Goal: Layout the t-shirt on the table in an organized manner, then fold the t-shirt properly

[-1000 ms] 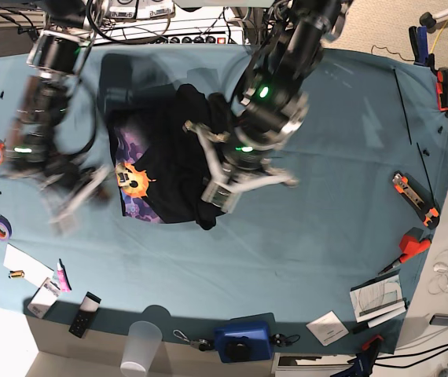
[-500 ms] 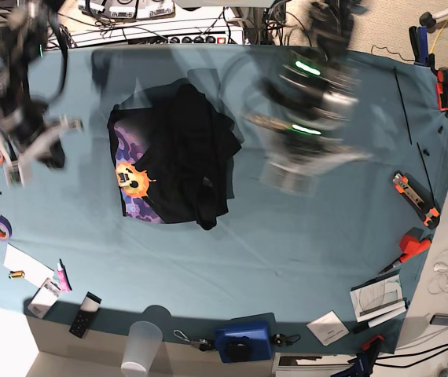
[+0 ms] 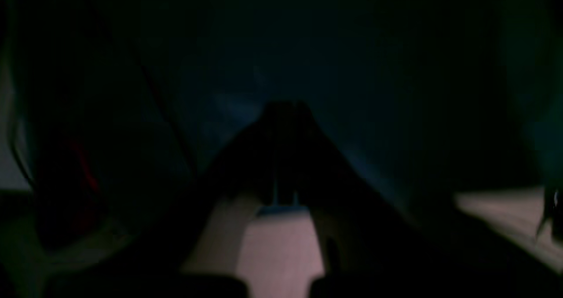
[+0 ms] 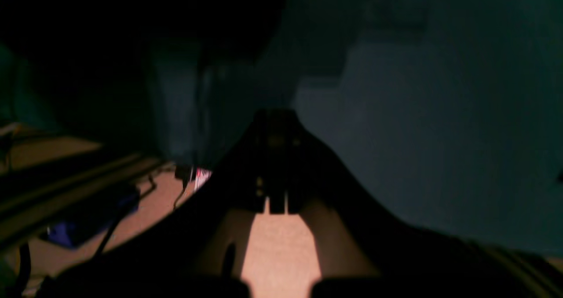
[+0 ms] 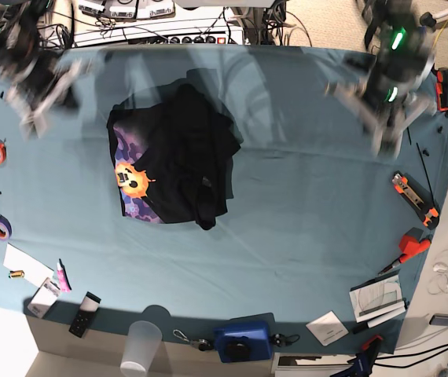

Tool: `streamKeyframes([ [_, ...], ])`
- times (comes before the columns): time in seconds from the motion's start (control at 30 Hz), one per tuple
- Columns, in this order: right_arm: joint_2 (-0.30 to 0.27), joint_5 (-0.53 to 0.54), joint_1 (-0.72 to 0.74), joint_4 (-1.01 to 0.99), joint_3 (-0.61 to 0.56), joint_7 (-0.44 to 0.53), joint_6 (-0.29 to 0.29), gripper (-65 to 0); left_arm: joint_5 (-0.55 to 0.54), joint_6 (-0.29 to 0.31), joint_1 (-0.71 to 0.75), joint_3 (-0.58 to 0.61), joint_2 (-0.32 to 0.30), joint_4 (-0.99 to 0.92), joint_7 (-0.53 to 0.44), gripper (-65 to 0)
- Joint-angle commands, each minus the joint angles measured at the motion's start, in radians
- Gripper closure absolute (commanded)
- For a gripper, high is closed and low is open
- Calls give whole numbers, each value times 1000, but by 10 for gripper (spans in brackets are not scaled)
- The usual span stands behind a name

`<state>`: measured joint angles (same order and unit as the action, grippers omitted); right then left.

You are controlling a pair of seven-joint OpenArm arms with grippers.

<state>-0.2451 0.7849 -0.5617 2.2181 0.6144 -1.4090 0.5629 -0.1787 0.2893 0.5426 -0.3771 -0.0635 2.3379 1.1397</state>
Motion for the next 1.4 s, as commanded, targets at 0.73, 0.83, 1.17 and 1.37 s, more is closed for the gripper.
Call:
streamKeyframes([
  [0.73,3,1,-449,-139,6,13,102,0,-141,79,499,-144,-3,-86,6,0],
  [0.83,0,4,-445,-276,-1,13,135,0,-184,121,487,-144,-4,-230,4,0],
  [1.17,-74,-219,-210,-798,-275,63,135,0,-190,183,233,-142,-39,-827,-69,0],
  [1.37,-106,-450,-4,-1079,-514,266,82,0,-20,180,42,-142,-92,-1180,-323,0],
])
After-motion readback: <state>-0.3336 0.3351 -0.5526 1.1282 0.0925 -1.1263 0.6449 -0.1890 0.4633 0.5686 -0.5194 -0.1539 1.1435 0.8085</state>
